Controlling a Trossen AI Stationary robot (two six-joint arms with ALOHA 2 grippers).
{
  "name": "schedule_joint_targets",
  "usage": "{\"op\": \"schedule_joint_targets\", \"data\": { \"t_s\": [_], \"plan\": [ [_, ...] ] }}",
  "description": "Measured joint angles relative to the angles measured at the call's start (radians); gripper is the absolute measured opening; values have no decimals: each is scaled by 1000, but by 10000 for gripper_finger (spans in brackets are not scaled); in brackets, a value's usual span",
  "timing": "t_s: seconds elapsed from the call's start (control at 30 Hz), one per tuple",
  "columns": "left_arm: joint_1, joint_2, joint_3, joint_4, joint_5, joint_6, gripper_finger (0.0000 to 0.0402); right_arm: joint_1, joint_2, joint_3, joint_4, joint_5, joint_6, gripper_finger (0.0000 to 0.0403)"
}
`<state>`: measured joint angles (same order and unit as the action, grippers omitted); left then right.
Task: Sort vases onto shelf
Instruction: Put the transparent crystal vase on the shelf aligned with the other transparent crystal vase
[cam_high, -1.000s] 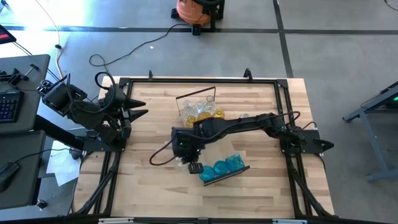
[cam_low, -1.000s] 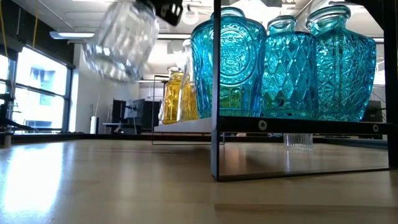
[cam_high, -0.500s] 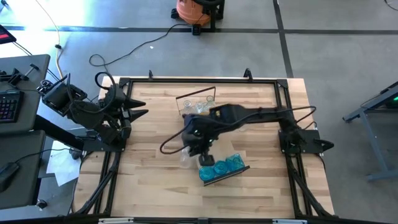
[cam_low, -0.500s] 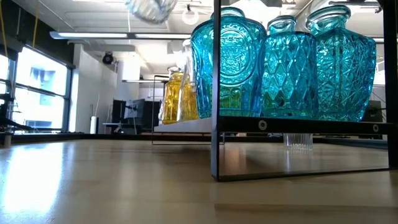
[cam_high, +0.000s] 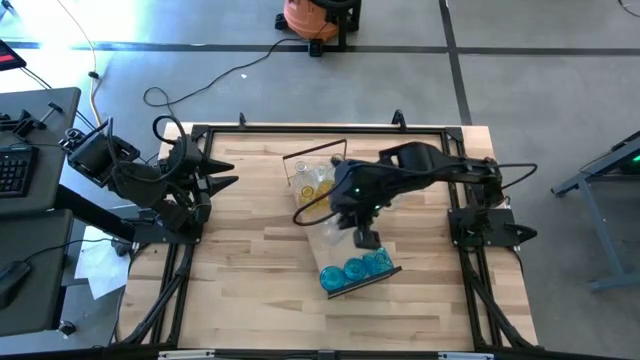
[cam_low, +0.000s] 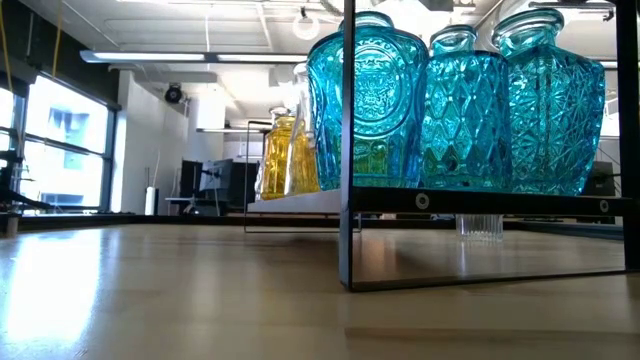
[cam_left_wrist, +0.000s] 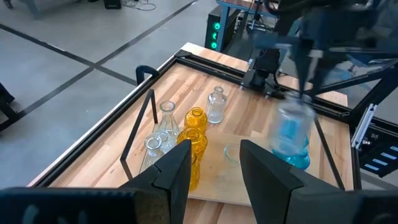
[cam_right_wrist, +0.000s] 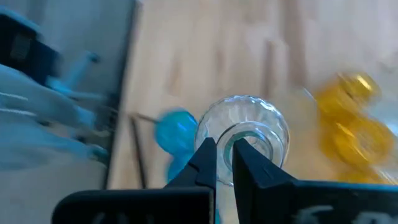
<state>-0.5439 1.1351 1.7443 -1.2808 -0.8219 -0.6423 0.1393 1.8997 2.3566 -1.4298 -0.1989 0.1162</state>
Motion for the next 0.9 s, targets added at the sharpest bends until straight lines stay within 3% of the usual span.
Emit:
{"op": "schedule_joint_targets", "data": {
  "t_s": [0.13, 0.23, 0.67, 0.9],
  "plan": [
    [0, 0, 0, 0, 0, 7, 127, -3, -3, -1, -131, 115, 0, 0],
    [0, 0, 0, 0, 0, 8, 127, -5, -5, -17, -135, 170, 0, 0],
    [0, 0, 0, 0, 27, 0, 127, -21, -6, -257, -141, 206, 32, 0],
    [0, 0, 0, -1, 31, 9, 127, -36, -150, -497, -107, 237, 71, 0]
  ]
}}
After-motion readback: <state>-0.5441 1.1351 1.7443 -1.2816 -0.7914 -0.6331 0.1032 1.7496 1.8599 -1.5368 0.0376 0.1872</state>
